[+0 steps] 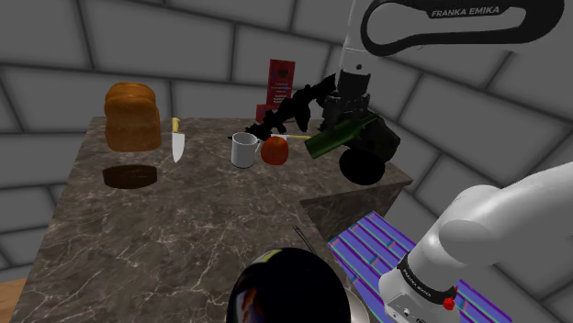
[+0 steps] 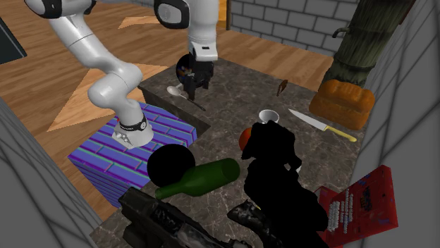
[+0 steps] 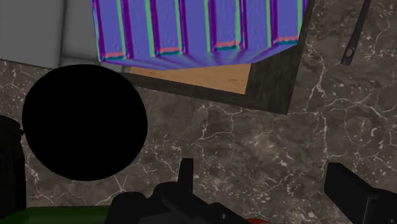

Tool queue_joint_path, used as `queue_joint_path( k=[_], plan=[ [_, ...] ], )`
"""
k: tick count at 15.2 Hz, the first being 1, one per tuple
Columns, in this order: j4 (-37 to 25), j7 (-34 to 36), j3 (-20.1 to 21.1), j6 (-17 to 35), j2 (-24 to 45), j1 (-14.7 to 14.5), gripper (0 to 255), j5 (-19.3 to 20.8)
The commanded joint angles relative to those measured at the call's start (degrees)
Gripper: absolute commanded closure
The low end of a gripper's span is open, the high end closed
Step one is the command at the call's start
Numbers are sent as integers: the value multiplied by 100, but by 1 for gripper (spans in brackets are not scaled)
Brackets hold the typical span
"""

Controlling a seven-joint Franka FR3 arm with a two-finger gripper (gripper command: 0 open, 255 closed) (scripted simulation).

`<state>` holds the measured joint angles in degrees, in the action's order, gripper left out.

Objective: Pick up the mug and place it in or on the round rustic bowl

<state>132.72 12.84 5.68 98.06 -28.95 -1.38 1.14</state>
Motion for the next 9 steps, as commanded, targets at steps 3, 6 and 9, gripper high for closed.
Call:
queue_joint_path(
  k=[3,6,9],
  plan=[
    [-338,419,260,473,758,-59,0,-64],
    [-654,723,431,777,1344,-94,0,-47],
    [-1037,1031,583,1030,1951,-133,0,22]
  ],
)
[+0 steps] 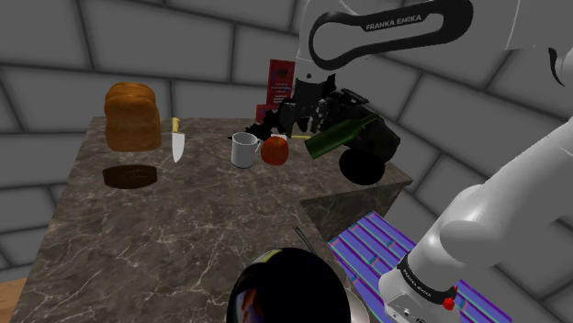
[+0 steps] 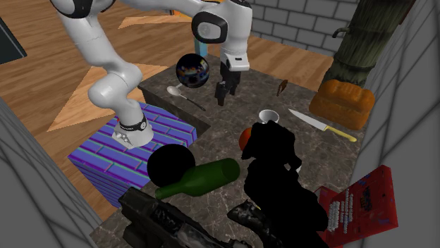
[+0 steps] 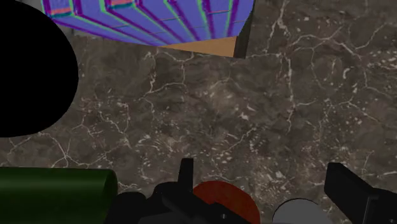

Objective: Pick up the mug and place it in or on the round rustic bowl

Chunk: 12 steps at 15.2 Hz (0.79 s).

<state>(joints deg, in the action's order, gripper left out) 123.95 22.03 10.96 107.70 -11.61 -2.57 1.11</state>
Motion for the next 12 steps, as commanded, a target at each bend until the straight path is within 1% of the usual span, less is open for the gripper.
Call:
queue_joint_path(
  k=[1,7,12],
  plan=[
    [-304,216,99,138,424,-30,0,59],
    [-1330,826,286,421,1701,-179,0,355],
    [-2431,1272,325,451,2814,-397,0,655]
  ],
)
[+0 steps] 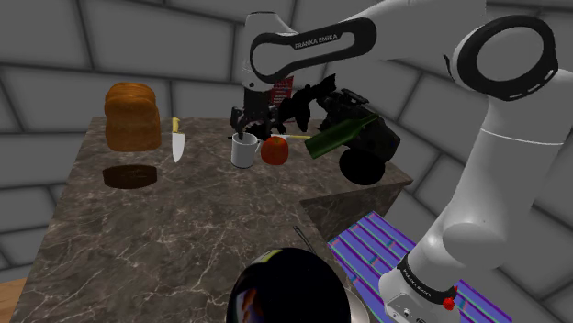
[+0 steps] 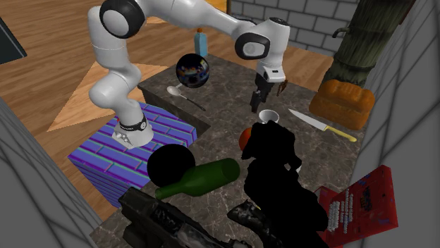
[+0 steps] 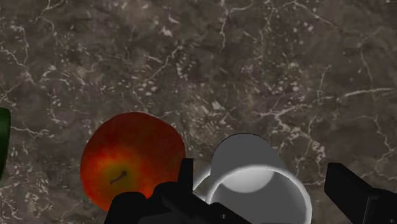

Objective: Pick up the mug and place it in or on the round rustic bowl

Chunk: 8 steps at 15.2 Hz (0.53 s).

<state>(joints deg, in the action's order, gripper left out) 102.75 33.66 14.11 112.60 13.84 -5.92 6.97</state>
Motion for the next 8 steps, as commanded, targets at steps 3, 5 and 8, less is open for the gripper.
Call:
queue_joint_path(
  k=[3,5,8],
  plan=[
    [-1107,325,-13,-121,968,-233,0,238],
    [-1521,409,-35,-186,1307,-324,0,308],
    [-1372,425,-50,17,1364,-317,0,330]
  ],
)
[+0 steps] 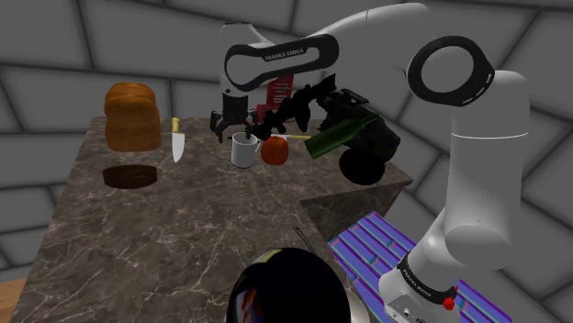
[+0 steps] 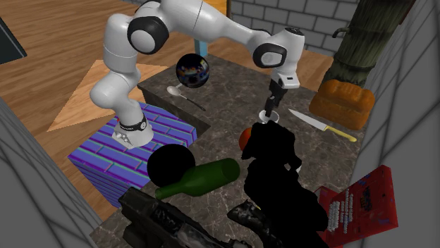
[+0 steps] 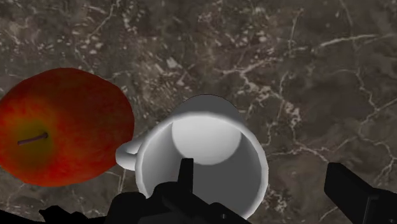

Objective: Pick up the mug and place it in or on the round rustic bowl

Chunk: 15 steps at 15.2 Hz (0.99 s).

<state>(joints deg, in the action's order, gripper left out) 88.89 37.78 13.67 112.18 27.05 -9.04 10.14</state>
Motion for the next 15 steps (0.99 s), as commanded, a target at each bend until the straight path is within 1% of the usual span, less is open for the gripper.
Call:
queue_joint_path(
  k=[1,4,12,13,15],
  plan=[
    [60,18,-11,126,64,-3,0,21],
    [212,40,-29,360,148,3,0,52],
    [212,40,-29,359,148,3,0,52],
    [212,40,-29,359,148,3,255,52],
    [212,40,-29,359,148,3,255,52]
  ],
)
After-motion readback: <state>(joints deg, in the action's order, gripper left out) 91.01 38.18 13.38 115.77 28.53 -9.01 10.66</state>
